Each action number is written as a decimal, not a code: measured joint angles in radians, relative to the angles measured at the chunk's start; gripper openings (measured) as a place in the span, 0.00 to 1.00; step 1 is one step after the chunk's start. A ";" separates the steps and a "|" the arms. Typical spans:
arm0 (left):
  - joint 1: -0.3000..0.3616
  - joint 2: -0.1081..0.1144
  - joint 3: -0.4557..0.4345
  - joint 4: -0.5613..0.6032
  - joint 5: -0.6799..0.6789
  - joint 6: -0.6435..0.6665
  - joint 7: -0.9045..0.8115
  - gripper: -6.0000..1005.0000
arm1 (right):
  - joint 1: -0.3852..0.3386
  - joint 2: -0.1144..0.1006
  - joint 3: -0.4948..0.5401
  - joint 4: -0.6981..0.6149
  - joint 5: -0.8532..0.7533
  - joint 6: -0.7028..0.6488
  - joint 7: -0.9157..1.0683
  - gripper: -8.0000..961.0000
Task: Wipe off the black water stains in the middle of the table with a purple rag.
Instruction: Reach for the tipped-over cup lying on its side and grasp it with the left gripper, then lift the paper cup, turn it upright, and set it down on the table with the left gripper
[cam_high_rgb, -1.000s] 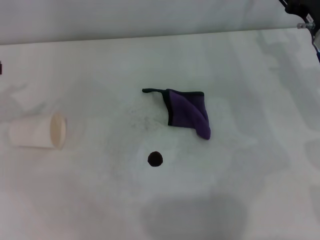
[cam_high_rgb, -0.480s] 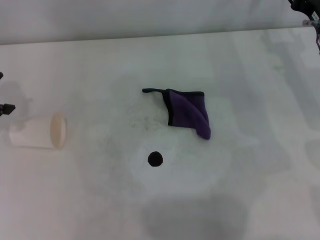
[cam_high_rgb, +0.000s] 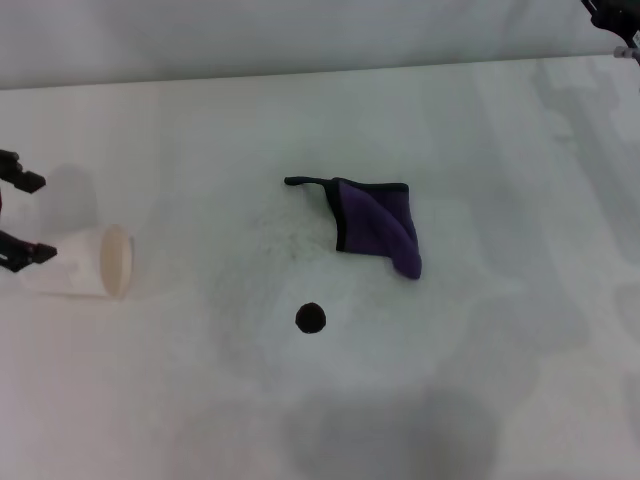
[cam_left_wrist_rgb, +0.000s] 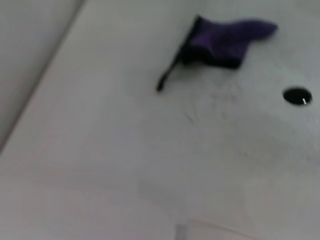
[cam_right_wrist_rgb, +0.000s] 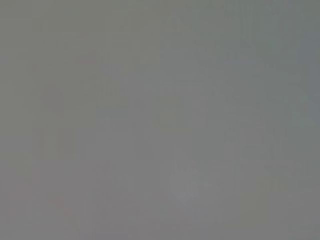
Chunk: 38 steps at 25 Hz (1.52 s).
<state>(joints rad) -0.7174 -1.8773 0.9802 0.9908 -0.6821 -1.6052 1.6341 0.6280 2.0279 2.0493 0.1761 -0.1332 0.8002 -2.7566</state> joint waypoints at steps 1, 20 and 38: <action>-0.008 -0.007 0.009 0.002 0.020 0.000 -0.001 0.87 | 0.000 0.000 0.000 0.000 0.000 0.000 0.001 0.85; -0.008 -0.124 0.041 -0.005 0.156 0.128 0.088 0.87 | -0.029 0.000 0.000 -0.003 0.000 0.001 0.027 0.85; -0.002 -0.176 0.081 -0.092 0.233 0.292 0.129 0.87 | -0.029 0.000 0.000 -0.003 0.000 0.001 0.028 0.85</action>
<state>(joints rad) -0.7194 -2.0532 1.0615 0.8985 -0.4490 -1.3136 1.7631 0.5993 2.0278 2.0491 0.1734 -0.1334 0.8009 -2.7287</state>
